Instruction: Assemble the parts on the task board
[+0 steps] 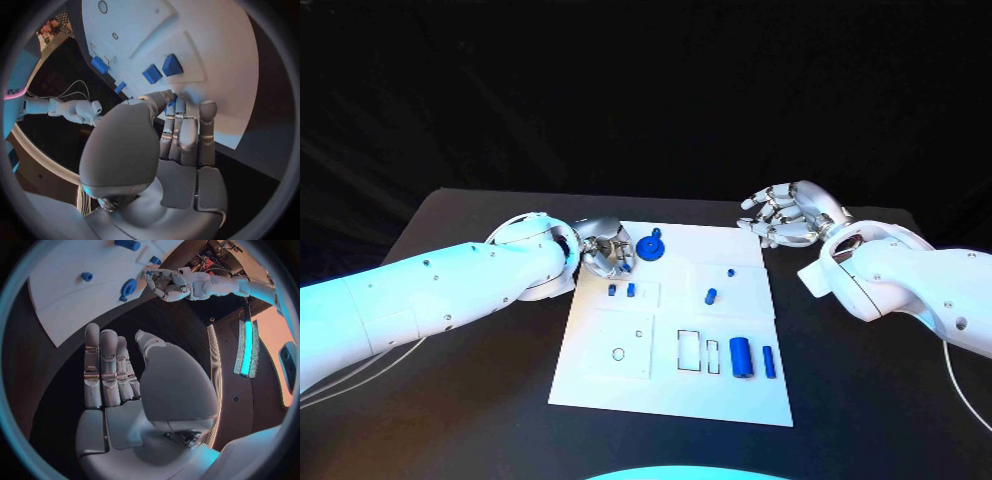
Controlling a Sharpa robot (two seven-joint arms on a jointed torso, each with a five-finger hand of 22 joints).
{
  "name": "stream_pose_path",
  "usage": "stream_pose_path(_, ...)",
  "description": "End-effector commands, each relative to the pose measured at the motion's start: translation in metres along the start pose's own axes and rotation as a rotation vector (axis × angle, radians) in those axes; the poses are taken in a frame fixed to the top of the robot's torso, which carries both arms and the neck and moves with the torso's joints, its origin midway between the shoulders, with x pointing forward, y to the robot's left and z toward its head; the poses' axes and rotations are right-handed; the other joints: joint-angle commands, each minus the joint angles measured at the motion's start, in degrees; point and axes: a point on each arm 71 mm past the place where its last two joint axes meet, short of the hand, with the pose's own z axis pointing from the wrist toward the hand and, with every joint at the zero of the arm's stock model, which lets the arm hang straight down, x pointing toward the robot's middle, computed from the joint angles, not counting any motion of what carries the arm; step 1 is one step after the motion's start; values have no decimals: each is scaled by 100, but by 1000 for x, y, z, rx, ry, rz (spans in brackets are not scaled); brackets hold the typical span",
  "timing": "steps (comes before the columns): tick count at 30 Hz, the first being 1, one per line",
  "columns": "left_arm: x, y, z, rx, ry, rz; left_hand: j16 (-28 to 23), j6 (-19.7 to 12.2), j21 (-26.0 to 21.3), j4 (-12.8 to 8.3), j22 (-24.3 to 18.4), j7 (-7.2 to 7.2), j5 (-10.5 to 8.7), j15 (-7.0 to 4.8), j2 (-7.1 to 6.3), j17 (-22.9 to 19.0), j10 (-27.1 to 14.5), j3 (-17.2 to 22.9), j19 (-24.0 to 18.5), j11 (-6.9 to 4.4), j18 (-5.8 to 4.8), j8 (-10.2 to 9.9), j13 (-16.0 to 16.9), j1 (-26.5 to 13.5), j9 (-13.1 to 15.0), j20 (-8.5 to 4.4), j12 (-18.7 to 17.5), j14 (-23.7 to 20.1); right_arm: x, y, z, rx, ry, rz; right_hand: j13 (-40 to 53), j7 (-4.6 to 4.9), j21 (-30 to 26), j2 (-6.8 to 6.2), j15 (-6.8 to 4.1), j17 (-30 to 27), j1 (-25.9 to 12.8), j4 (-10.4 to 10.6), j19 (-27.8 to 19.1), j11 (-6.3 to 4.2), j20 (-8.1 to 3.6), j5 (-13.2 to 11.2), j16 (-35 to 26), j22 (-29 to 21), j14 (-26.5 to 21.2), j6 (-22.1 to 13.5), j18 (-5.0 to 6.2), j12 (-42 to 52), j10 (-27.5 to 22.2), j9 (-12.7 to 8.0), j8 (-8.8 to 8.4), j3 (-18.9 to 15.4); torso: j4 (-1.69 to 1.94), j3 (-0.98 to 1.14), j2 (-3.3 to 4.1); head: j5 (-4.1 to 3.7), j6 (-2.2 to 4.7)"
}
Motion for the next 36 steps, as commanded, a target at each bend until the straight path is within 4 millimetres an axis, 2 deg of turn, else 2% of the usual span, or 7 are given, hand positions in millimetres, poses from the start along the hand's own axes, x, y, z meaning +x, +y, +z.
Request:
stream_pose_path(1, 5, 0, 1, -9, 37, 21, 18, -11, 4, -27, -18, 25, 21, -4, 39, -9, -14, 1, 18, 20, -71, -38, -5, -33, 3, -9, -28, 22, 1, 1, 0, -9, 9, -1, -5, 44, -32, -7, 14, 1, 3, 0, -12, 15, 14, 10, -30, -5, -34, 13, 62, -23, -42, -8, 19, 43, -1, 0, -2, 0, -5)
stream_pose_path(25, 7, -1, 2, 1, 40, 24, 14, -51, -6, -37, -34, 32, 23, 4, 50, -30, -29, 14, 0, 26, -70, -91, 0, -44, -9, -4, -58, 8, 2, 1, 0, -6, 14, -1, -15, 47, -45, -9, 17, 4, 0, 0, -13, 17, 17, 9, -44, -15, -37, 9, 62, -22, -49, -10, 20, 44, 2, -2, 0, -1, -2)
stream_pose_path(36, 6, -1, 1, 7, 19, 6, 27, -185, -2, -67, -29, 56, 26, 8, 14, -30, -11, 31, -2, 31, -70, -268, 27, -82, -65, 2, -88, 7, 1, 0, -1, -6, 11, -1, -24, 49, -58, -11, 20, 7, -7, 2, -13, 21, 19, 9, -58, -25, -40, 2, 62, -21, -56, -11, 21, 43, 1, -2, -1, 0, 5)
